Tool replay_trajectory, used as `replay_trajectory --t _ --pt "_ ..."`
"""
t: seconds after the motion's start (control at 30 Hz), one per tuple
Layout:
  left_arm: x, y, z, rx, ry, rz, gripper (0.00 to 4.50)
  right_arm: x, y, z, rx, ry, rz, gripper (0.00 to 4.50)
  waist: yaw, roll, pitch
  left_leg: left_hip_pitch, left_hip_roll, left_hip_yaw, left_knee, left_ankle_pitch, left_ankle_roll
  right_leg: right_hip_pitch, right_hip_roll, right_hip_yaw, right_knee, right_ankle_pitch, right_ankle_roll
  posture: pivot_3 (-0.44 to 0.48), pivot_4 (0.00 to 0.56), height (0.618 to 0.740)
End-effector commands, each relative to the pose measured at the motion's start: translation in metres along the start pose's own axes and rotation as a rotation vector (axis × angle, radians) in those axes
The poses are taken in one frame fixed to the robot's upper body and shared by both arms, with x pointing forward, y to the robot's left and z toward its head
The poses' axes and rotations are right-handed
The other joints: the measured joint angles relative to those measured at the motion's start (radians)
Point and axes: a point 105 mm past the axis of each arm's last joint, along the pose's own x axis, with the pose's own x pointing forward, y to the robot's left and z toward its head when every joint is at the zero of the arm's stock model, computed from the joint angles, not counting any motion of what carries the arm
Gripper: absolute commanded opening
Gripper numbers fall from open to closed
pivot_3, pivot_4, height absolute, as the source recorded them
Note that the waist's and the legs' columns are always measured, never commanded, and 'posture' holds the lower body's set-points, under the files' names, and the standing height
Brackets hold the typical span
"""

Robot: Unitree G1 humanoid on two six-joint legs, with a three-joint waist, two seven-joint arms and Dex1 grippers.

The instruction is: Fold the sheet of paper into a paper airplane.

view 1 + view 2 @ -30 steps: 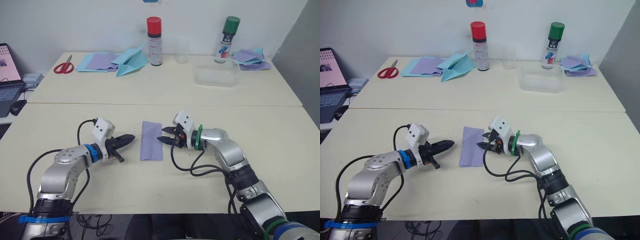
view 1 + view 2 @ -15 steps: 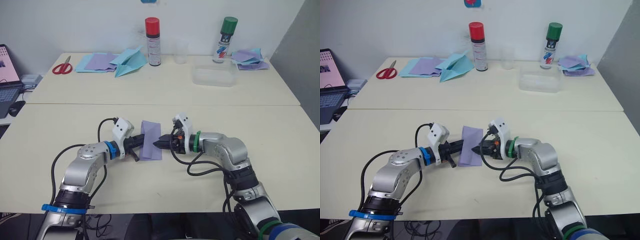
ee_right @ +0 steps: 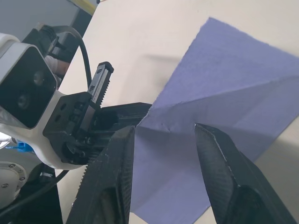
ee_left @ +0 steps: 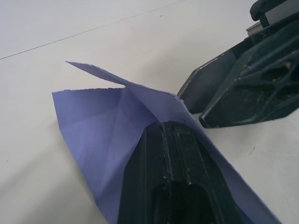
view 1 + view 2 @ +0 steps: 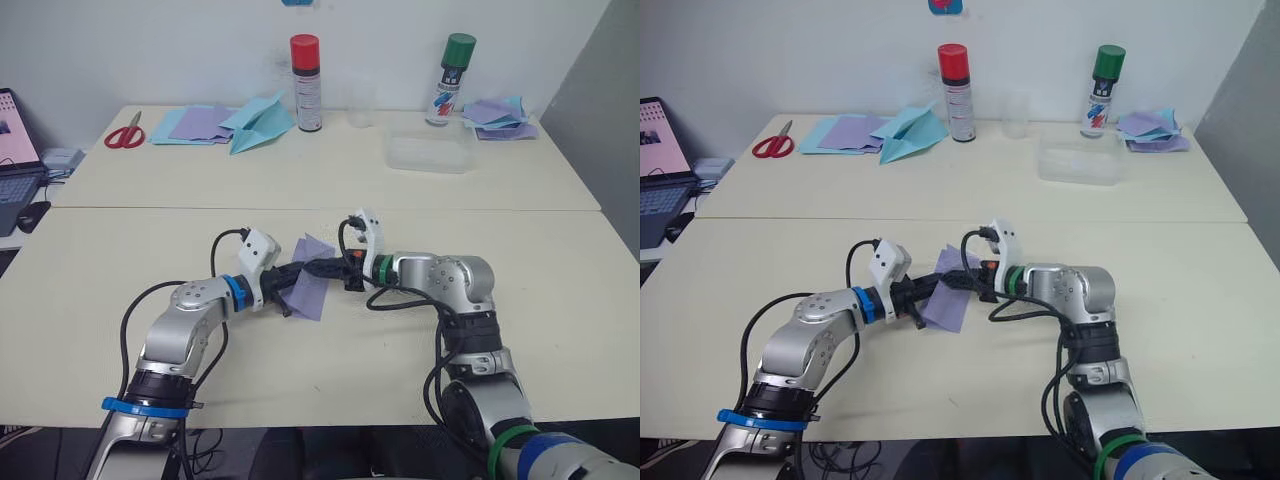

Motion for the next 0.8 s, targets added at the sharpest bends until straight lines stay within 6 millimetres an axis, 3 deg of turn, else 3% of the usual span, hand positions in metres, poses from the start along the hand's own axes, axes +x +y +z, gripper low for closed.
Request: replay_trajectory --t 0.03,0.6,0.8 --pt "0.001 -0.005 0.012 0.043 -0.040 -0.013 0.00 0.000 0.013 0.009 0.031 -0.019 0.044 2.07 0.000 0.000 0.000 0.000 0.000 0.000 0.000 0.000 0.000 0.000 0.000 0.000 0.000 0.000 0.000 0.000 0.150 0.740" --pt "0.009 -0.018 0.024 0.026 -0.104 -0.067 0.00 0.003 0.015 0.002 0.100 0.033 0.028 2.07 0.000 0.000 0.000 0.000 0.000 0.000 0.000 0.000 0.000 0.000 0.000 0.000 0.000 0.000 0.000 0.000 0.150 0.740" --pt "0.008 -0.022 0.020 0.015 -0.086 -0.081 0.00 0.005 0.012 0.004 0.104 0.021 0.014 2.07 0.000 0.000 0.000 0.000 0.000 0.000 0.000 0.000 0.000 0.000 0.000 0.000 0.000 0.000 0.000 0.000 0.150 0.740"
